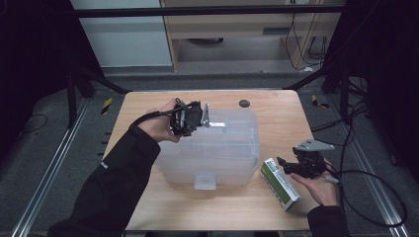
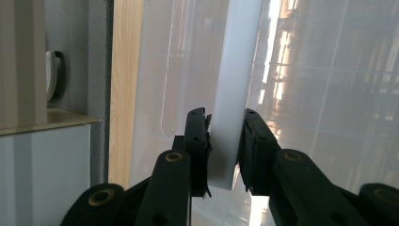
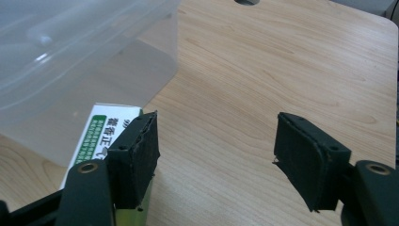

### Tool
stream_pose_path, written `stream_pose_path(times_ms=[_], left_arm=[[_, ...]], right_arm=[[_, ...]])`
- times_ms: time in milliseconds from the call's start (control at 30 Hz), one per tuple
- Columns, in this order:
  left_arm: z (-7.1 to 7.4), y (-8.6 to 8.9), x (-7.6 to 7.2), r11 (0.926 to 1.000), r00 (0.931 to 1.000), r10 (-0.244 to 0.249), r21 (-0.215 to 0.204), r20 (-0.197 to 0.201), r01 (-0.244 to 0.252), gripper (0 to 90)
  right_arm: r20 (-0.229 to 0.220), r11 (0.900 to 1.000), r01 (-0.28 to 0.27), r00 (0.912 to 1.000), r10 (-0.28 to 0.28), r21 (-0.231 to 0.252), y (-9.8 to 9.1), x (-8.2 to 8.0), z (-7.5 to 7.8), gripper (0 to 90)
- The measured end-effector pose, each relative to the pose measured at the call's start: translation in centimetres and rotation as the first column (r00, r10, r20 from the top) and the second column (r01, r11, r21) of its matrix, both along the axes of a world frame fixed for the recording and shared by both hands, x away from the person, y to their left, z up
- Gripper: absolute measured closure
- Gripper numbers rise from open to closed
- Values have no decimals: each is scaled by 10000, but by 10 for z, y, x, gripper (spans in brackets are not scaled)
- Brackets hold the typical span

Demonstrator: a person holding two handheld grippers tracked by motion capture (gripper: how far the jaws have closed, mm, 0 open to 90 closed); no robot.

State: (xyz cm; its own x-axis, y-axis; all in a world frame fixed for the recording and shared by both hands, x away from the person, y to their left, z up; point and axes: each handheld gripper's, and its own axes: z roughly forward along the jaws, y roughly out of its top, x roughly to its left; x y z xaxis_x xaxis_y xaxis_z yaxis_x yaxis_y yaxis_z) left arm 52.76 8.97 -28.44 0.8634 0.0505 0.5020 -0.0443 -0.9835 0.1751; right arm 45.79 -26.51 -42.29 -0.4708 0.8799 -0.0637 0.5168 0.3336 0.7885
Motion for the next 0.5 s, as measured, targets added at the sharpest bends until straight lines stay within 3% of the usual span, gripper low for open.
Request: stream_pose_path(times_ms=[500], left_arm=[[2,1,2,9999,10000,-44,-139,-28,43,742]], right_arm=[[-52,9975,-593,9982,596,385,9,-7,14,567]])
